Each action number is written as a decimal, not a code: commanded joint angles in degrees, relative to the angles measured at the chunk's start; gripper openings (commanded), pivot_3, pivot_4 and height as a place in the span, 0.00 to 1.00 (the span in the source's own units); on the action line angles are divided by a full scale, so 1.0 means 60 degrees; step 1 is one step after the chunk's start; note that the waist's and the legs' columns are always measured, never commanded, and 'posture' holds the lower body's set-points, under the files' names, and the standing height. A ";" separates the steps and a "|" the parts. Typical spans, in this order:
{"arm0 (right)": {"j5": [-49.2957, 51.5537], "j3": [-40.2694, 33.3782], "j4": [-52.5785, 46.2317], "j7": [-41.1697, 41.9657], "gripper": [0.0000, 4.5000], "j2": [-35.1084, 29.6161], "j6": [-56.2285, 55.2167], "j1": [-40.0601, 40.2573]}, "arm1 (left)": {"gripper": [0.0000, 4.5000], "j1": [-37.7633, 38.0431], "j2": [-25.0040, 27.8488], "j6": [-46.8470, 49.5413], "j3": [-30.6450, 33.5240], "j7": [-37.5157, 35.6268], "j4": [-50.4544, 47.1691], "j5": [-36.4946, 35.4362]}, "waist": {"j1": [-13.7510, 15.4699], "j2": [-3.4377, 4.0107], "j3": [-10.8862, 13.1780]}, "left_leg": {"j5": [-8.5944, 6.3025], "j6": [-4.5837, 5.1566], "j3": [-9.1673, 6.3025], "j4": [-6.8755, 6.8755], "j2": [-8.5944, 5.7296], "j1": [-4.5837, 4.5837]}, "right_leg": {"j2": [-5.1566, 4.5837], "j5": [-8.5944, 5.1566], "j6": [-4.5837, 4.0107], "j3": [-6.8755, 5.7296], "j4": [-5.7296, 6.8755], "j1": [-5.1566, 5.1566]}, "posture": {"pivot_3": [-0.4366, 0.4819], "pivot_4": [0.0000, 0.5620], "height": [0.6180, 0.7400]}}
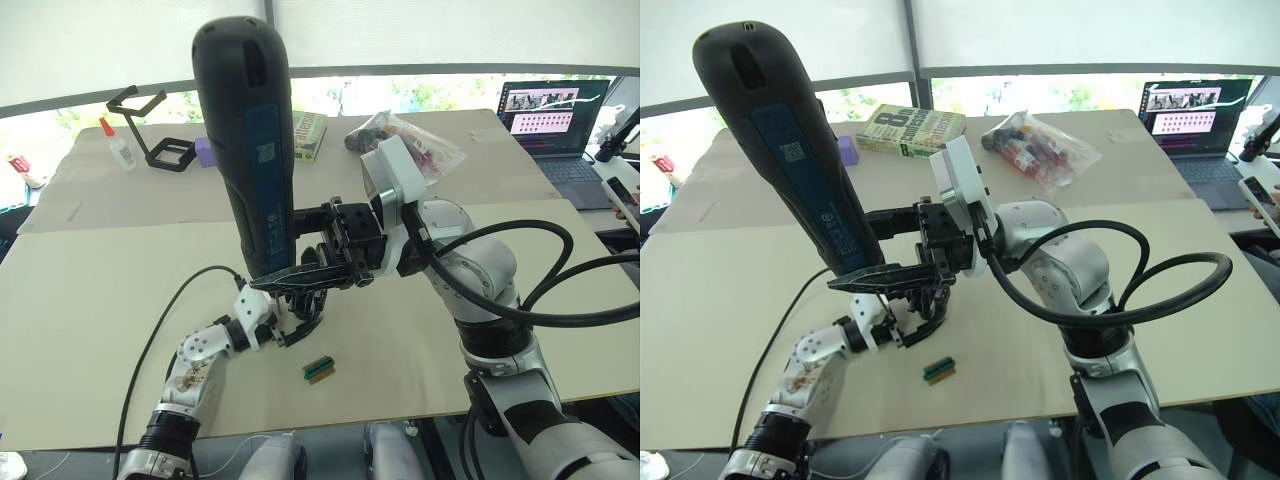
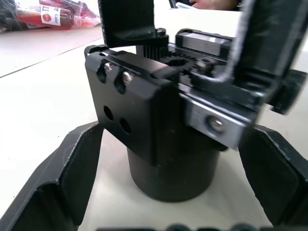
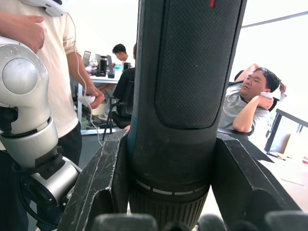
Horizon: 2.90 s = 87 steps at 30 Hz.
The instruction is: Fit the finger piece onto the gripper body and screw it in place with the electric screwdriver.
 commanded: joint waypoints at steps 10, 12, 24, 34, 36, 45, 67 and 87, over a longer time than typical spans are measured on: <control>-0.0261 -0.0236 0.0053 -0.0178 0.44 0.0055 -0.0276 -0.0315 | 0.56 0.0108 0.0155 0.0454 -0.0223 -0.0213 0.0178 0.0061 | -0.0018 -0.0001 -0.0001 | 0.0000 0.0000 0.0000 0.0000 0.0001 0.0000 | 0.0000 0.0000 0.0000 0.0000 0.0000 0.0001 | 0.48 0.27 1.00; -0.0410 -0.0222 0.0186 -0.0190 0.44 0.0075 -0.0348 -0.0370 | 0.56 0.0142 0.0158 0.0510 -0.0228 -0.0200 0.0161 0.0066 | -0.0024 -0.0001 -0.0001 | 0.0000 0.0000 0.0000 0.0000 0.0001 0.0000 | 0.0000 0.0000 0.0000 0.0000 0.0000 0.0000 | 0.48 0.27 1.00; -0.1284 -0.0017 0.0867 -0.0153 0.44 0.0233 -0.0671 -0.0422 | 0.56 0.0353 0.0139 0.0667 -0.0303 -0.0148 -0.0071 0.0101 | -0.0075 -0.0001 -0.0001 | 0.0000 0.0000 0.0000 -0.0002 0.0001 0.0000 | 0.0000 0.0000 0.0000 0.0000 0.0000 -0.0001 | 0.48 0.27 1.00; -0.1552 0.0074 0.0946 -0.0023 0.44 0.0213 -0.0837 -0.0196 | 0.56 0.0572 0.0126 0.0724 -0.0384 -0.0051 -0.0279 0.0095 | -0.0086 -0.0001 -0.0001 | -0.0001 0.0000 0.0000 -0.0008 0.0002 -0.0001 | 0.0001 0.0000 0.0000 -0.0001 -0.0002 -0.0003 | 0.48 0.27 1.00; -0.1600 0.0091 0.0947 -0.0001 0.44 0.0220 -0.0870 -0.0151 | 0.56 0.0579 0.0134 0.0731 -0.0390 -0.0040 -0.0287 0.0095 | -0.0089 -0.0001 -0.0001 | -0.0001 0.0000 0.0000 -0.0010 0.0002 0.0000 | 0.0000 0.0000 0.0000 -0.0001 -0.0002 -0.0003 | 0.48 0.27 1.00; -0.1728 0.0143 0.0902 0.0034 0.44 0.0254 -0.0926 0.0028 | 0.56 0.0636 0.0090 0.0723 -0.0458 0.0003 -0.0341 0.0119 | -0.0088 -0.0001 -0.0001 | -0.0001 0.0000 0.0000 -0.0011 0.0002 -0.0001 | 0.0001 0.0000 0.0000 -0.0003 -0.0002 -0.0003 | 0.48 0.27 1.00; -0.1601 0.0065 0.0606 0.0042 0.44 0.0345 -0.0667 -0.0125 | 0.56 0.0805 0.0111 0.0806 -0.0537 0.0078 -0.0536 0.0097 | -0.0088 -0.0001 -0.0001 | -0.0001 0.0000 0.0000 -0.0016 0.0001 -0.0002 | 0.0001 0.0000 0.0000 -0.0008 -0.0002 -0.0003 | 0.48 0.27 1.00; -0.1538 0.0230 0.0564 -0.0069 0.44 0.0001 0.0178 -0.0538 | 0.56 0.0923 0.0078 0.0766 -0.0606 0.0091 -0.0547 0.0125 | -0.0087 0.0000 -0.0001 | -0.0002 0.0002 -0.0002 -0.0021 0.0003 -0.0002 | 0.0001 0.0000 0.0000 -0.0014 -0.0002 -0.0003 | 0.48 0.27 1.00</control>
